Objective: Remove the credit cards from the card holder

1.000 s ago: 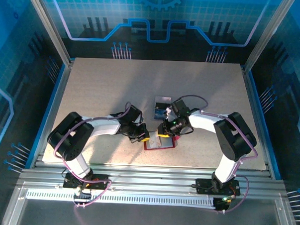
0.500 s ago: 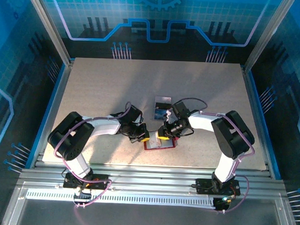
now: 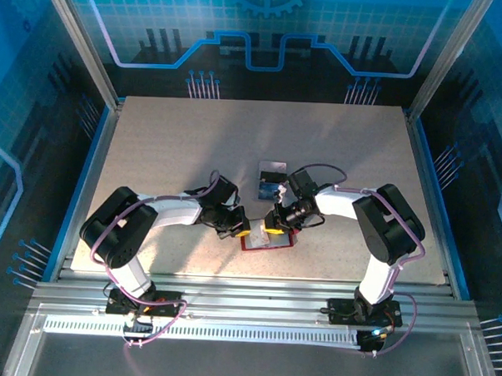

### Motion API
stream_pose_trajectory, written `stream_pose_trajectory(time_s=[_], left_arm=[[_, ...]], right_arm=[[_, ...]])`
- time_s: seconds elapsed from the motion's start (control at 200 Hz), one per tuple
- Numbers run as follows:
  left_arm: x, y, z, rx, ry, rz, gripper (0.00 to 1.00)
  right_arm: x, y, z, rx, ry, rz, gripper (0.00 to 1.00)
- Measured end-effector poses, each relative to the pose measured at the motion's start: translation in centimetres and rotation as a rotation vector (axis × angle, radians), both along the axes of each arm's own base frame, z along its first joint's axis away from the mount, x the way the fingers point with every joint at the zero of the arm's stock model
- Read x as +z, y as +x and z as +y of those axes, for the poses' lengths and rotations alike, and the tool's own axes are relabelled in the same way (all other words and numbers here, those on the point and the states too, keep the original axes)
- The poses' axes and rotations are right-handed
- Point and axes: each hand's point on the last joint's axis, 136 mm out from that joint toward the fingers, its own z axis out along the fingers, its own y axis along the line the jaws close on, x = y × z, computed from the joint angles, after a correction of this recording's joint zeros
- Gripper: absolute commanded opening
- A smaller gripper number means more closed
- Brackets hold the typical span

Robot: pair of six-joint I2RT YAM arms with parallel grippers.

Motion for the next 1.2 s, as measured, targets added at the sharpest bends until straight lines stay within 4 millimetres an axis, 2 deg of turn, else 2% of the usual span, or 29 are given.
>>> stream_pose_trajectory(time_s=[0.29, 0.67, 1.196], left_arm=[[0.0, 0.0, 0.0, 0.000, 0.000, 0.000, 0.08], [0.0, 0.0, 0.0, 0.000, 0.002, 0.002, 0.08], [-0.1, -0.1, 0.0, -0.001, 0.003, 0.004, 0.08]], right_arm=[[0.1, -0.2, 0.6, 0.010, 0.053, 0.032, 0.19], [0.0, -0.6, 0.1, -0.006, 0.055, 0.041, 0.06], [1.0, -0.6, -1.6, -0.031, 0.020, 0.002, 0.06]])
